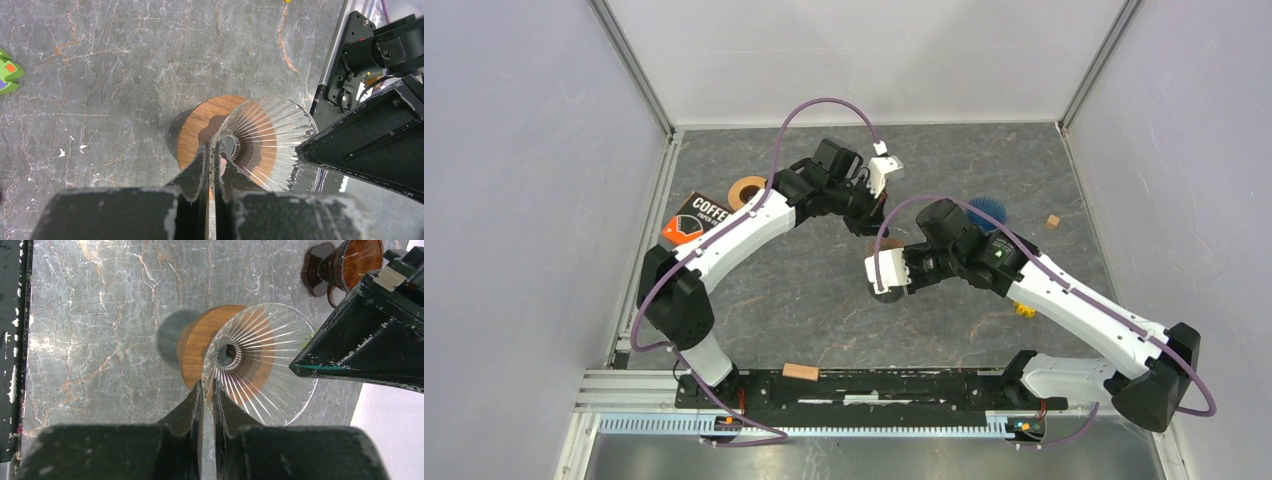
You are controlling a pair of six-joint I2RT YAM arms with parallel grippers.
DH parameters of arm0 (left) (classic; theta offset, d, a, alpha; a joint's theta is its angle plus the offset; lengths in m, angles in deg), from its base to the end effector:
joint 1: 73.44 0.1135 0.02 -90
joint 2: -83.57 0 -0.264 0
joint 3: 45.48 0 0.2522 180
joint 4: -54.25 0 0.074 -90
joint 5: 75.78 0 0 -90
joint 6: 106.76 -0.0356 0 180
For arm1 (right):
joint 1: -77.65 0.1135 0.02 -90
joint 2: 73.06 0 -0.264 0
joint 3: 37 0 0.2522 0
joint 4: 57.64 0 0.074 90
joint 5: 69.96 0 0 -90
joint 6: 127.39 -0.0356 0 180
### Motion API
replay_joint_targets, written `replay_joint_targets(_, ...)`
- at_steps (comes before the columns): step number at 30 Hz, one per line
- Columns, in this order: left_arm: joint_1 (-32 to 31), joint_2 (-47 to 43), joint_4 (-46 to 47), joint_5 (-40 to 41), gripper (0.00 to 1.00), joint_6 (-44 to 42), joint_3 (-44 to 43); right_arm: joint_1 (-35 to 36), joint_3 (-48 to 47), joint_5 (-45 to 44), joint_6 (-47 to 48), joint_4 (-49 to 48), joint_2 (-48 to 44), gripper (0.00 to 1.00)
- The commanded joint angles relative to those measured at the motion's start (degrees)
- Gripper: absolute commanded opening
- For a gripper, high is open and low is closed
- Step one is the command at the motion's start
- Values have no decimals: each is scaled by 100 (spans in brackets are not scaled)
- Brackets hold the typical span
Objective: Place the coffee filter in the dripper
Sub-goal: Place the coffee dripper in the dripper holder.
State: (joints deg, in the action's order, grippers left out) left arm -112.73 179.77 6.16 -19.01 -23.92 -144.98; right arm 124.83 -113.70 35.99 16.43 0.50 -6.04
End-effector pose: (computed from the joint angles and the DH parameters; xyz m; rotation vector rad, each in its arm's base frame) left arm 0.2771 -0.2519 0.3174 1.2056 2.0626 -0.9530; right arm 0.1541 0.1807 0.3179 -1.9243 1.4218 0.2817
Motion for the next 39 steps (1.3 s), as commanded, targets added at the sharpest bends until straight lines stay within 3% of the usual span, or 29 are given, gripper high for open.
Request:
replay_joint_targets(1,-105,7,-403,230,2,-178,308,-24,-140,-258,-67,-35,212,0)
replay_joint_targets(39,-237,18,-136,395,2,-343,935,-20,201,-418,-109,-184,473,0)
